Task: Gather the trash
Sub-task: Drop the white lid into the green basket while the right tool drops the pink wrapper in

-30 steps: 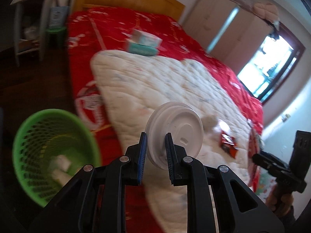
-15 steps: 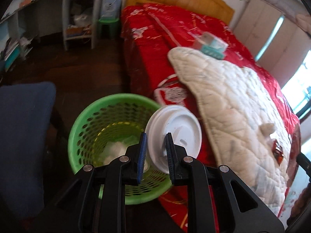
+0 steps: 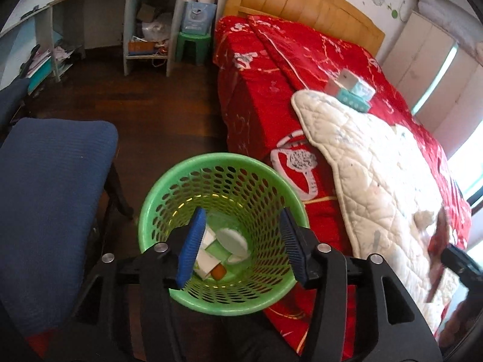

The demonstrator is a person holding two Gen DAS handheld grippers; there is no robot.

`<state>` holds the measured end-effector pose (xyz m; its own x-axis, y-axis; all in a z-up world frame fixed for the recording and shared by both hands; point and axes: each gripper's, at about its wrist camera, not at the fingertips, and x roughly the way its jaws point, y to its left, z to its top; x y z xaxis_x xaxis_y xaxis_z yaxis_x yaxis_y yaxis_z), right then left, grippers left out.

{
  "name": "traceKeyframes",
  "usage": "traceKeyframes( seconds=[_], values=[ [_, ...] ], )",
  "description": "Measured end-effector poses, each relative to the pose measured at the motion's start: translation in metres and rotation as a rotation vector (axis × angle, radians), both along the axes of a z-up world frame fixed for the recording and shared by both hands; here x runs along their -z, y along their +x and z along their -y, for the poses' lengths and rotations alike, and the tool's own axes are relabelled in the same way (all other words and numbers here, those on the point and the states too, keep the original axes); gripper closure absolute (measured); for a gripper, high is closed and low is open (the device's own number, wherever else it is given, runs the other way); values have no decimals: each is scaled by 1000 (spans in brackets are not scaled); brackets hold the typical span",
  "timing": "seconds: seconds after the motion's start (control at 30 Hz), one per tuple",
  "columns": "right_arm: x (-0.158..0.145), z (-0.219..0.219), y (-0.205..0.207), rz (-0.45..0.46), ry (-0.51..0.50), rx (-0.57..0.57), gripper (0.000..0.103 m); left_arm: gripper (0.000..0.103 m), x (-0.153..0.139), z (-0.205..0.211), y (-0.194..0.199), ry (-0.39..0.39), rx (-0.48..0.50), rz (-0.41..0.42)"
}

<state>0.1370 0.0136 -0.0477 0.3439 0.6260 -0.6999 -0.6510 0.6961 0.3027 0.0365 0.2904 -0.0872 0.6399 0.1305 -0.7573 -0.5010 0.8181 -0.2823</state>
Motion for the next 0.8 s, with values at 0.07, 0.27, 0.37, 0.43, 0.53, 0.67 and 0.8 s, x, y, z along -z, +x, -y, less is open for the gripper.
traceKeyframes(
  seconds=[0.07,0.27,0.37,0.43,0.53,0.67,0.8],
  values=[
    [4,-16,1,-10,-4,-18,45,45,-5,-3,-4,3,-11,11],
    [19,-59,5,-48,-16,-58,43,39,-25,-9,-14,22,-36,49],
    [30,-81,6,-79,-16,-68,43,39,-34,-13,-21,23,-49,72],
    [37,-95,6,-104,-12,-69,43,39,-38,-16,-23,23,-57,84],
    [48,-117,6,-141,2,-75,40,39,-43,-20,-26,22,-69,98],
    [54,-136,3,-166,33,-73,34,39,-46,-22,-26,26,-72,104],
    [57,-142,3,-192,65,-77,24,39,-45,-22,-27,20,-71,104]
  ],
)
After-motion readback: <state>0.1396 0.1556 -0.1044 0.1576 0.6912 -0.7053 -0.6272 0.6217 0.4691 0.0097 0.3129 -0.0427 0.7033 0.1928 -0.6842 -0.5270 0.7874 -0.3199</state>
